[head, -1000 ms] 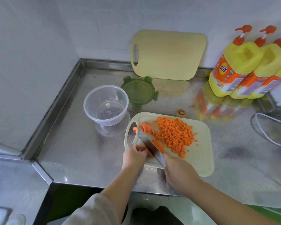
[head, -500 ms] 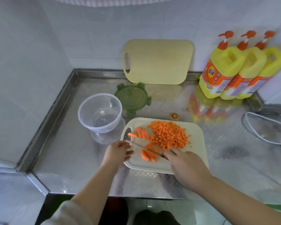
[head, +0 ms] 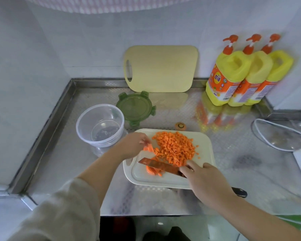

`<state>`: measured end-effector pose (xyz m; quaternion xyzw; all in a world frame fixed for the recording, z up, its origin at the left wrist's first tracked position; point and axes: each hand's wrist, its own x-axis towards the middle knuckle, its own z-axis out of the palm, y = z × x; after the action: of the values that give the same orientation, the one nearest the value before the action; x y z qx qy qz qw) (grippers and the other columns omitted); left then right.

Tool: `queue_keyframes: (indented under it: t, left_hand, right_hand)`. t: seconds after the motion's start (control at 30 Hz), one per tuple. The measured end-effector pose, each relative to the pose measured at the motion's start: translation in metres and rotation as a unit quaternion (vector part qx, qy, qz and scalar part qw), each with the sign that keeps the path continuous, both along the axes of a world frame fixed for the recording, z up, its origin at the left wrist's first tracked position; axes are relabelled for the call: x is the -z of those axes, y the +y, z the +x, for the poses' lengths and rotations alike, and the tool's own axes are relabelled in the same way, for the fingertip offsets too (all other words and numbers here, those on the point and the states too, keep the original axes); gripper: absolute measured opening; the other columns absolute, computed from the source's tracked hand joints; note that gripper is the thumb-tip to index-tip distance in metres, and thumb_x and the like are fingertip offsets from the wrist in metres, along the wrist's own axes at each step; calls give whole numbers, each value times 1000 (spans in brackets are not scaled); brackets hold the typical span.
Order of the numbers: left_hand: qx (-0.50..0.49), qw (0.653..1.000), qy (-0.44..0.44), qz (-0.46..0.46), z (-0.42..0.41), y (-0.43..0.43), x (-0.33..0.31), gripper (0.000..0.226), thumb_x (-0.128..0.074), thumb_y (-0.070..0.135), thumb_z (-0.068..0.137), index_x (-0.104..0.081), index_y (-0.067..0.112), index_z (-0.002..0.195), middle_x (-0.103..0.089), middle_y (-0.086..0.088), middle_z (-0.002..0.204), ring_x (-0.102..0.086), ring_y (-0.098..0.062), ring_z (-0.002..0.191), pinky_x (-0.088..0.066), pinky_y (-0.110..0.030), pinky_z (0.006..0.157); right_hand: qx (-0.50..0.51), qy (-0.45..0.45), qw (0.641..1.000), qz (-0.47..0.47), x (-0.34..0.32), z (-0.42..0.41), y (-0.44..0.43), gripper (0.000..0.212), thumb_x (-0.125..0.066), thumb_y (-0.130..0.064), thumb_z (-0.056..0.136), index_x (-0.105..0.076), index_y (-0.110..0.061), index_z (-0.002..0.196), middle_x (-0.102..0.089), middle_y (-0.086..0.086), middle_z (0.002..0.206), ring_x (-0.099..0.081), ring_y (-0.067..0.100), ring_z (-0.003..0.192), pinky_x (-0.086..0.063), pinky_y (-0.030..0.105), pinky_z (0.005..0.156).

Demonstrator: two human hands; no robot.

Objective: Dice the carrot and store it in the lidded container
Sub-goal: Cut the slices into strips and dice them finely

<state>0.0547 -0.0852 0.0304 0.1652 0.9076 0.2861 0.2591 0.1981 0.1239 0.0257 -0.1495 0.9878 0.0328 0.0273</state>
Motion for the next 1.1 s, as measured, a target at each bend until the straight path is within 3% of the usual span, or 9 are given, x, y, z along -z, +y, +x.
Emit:
queue_keyframes:
  t: [0.07,0.17,0.27,0.37,0.6,0.9,1.1]
  left_hand:
    - [11,998,37,-54,-8,-4,7,35,-44,-5,90,-64,15,110,-64,3,104,-59,-15,95,-48,-26,86]
    - [194,956,97,-199,-2,-3,16,60,-47,-3,84,-46,29,135,-45,4,136,-47,-19,120,-44,-30,93]
    - [348,869,161,-312,13,5,23,80,-63,23,80,-21,34,147,-20,-3,151,-29,-29,134,-37,-40,100]
    - [390,828,190,-356,22,19,21,87,-69,35,77,-18,32,148,-15,-8,151,-30,-33,133,-33,-44,100]
    - [380,823,214,-363,27,38,9,68,-67,31,84,-32,24,142,-16,-7,153,-29,-28,133,-34,-41,93]
    - [388,819,224,-358,27,34,25,65,-65,37,80,-39,14,135,-29,-11,145,-36,-30,126,-33,-42,97]
    - [333,840,216,-370,32,32,31,64,-60,44,80,-43,16,135,-33,-9,142,-34,-30,129,-29,-47,103]
  right_hand:
    - [46,-42,998,20,-2,0,13,53,-79,-15,52,-60,-25,100,-58,-5,91,-26,18,47,-37,29,44]
    - [95,-81,992,26,-8,2,29,42,-50,-18,89,-40,-29,129,-49,-6,119,-52,22,73,-32,30,60]
    - [125,-60,990,2,-12,0,34,39,-40,-18,95,-38,-30,132,-48,-7,122,-57,21,82,-31,28,63]
    - [131,-62,990,-3,-11,-3,32,39,-41,-19,95,-38,-29,133,-49,-7,122,-58,22,84,-32,27,64]
    - [138,-65,988,-19,-6,-5,29,33,-37,-21,97,-42,-28,129,-50,-7,118,-59,23,81,-39,29,64]
    - [134,-68,987,-50,-2,-2,25,33,-36,-23,98,-40,-31,129,-46,-10,123,-58,20,83,-42,28,68]
    - [130,-59,987,-79,-1,-2,23,34,-31,-22,99,-39,-33,131,-46,-13,125,-59,18,88,-42,26,71]
